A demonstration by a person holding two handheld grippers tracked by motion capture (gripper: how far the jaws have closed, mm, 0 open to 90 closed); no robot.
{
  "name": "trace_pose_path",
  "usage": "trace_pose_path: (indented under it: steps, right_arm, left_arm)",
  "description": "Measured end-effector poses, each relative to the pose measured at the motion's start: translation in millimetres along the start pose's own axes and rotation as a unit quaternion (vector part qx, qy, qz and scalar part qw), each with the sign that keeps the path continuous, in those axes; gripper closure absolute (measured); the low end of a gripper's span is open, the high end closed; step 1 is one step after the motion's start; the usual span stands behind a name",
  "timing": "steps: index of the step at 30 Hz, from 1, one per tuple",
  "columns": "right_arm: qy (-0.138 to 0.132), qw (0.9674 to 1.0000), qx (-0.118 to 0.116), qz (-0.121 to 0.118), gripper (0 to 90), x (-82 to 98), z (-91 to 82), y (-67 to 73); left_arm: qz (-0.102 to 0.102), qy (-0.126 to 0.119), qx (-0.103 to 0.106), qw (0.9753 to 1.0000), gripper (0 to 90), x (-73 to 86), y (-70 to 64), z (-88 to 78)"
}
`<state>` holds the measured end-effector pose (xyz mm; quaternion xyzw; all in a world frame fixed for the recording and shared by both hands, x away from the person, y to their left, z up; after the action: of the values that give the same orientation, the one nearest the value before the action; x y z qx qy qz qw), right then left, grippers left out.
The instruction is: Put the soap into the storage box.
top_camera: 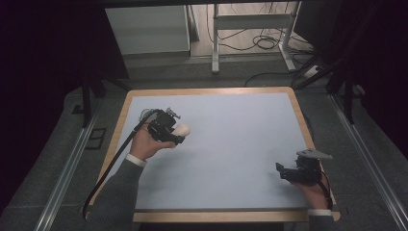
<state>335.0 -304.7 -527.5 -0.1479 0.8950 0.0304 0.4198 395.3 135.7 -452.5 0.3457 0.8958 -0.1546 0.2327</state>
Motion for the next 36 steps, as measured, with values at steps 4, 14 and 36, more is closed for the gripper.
trace_pose_path:
  steps: [4, 14, 36]
  right_arm:
    - [-0.001, 1.0000, 0.000, -0.001, 8.1, -0.2, -0.3, 0.3]
    - [-0.001, 1.0000, 0.001, -0.002, 8.1, -0.1, 0.2, 0.2]
    - [0.002, 1.0000, 0.003, 0.001, 8.1, 0.6, 1.0, -0.7]
  left_arm:
    - [-0.004, -0.001, -0.001, 1.0000, 49.7, -0.5, 2.5, 0.0]
    - [-0.014, 0.000, -0.007, 0.9999, 49.6, -1.9, 14.5, -1.6]
    - [-0.050, 0.001, -0.023, 0.9985, 49.7, -7.2, 46.1, -3.0]
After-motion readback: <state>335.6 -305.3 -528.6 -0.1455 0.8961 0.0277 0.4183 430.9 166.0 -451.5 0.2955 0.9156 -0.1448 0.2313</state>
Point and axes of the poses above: each handheld gripper's, and its own axes: z roughly forward along the jaws, x roughly out of its underside, y roughly to its left, the point moved 3 cm from there along z, roughly forward along the jaws, and after that the axes turned 6 degrees about x, right-handed, at the moved point
